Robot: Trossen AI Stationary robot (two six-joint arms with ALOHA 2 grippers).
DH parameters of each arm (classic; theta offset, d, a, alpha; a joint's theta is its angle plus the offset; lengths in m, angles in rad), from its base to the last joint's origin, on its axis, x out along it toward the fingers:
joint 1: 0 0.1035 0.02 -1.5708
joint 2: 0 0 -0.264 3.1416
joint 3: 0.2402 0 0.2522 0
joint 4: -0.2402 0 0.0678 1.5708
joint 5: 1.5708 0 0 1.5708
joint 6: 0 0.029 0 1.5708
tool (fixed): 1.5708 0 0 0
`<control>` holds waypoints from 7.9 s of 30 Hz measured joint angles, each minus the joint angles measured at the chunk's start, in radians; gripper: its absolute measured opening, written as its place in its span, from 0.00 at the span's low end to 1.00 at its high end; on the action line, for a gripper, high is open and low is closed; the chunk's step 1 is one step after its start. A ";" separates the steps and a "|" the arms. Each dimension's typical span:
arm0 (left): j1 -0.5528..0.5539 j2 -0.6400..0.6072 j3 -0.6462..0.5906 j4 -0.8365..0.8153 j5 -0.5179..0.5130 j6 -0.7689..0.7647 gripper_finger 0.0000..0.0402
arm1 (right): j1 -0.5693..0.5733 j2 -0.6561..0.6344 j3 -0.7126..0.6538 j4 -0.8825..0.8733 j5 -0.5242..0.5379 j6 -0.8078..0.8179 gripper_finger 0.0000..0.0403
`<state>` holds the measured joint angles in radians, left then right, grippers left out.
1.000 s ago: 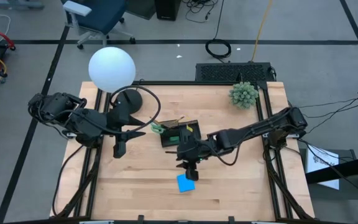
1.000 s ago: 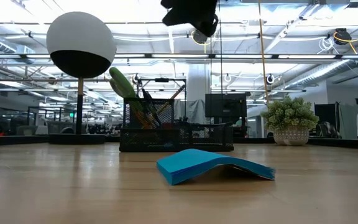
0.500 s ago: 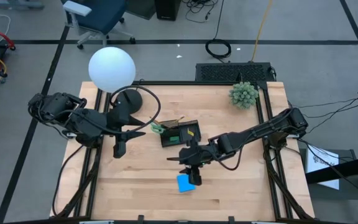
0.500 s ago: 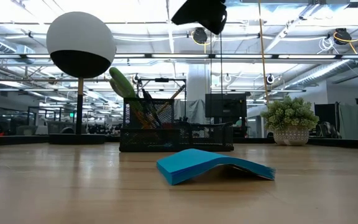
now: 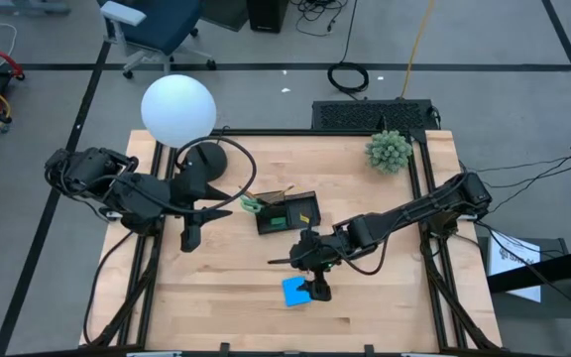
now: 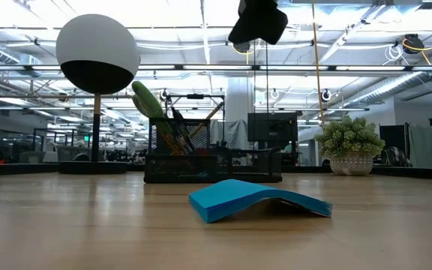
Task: Pick and place office supplies into organizer
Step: Put the blue sticky notes into the black desk organizer
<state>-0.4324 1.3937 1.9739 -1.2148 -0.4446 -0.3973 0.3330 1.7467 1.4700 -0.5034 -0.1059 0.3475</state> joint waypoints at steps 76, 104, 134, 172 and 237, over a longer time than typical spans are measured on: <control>0.000 0.000 0.000 0.000 0.000 0.000 0.36 | 0.041 0.383 0.109 -0.099 0.000 -0.151 0.99; 0.000 0.000 0.000 0.000 0.000 0.000 0.36 | 0.085 0.441 0.110 -0.128 0.133 -0.071 0.99; 0.000 0.000 0.000 0.000 0.000 0.000 0.36 | 0.084 0.417 0.107 -0.106 0.173 -0.041 0.78; 0.000 0.000 0.000 0.000 0.000 0.000 0.36 | -0.006 0.247 0.107 -0.255 0.211 -0.159 0.63; 0.000 0.000 0.000 0.007 0.000 0.000 0.36 | -0.438 0.151 0.079 -0.345 0.132 -0.551 0.63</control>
<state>-0.4326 1.3939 1.9736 -1.2076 -0.4446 -0.3973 -0.1046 1.8977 1.5490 -0.8483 0.0261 -0.2031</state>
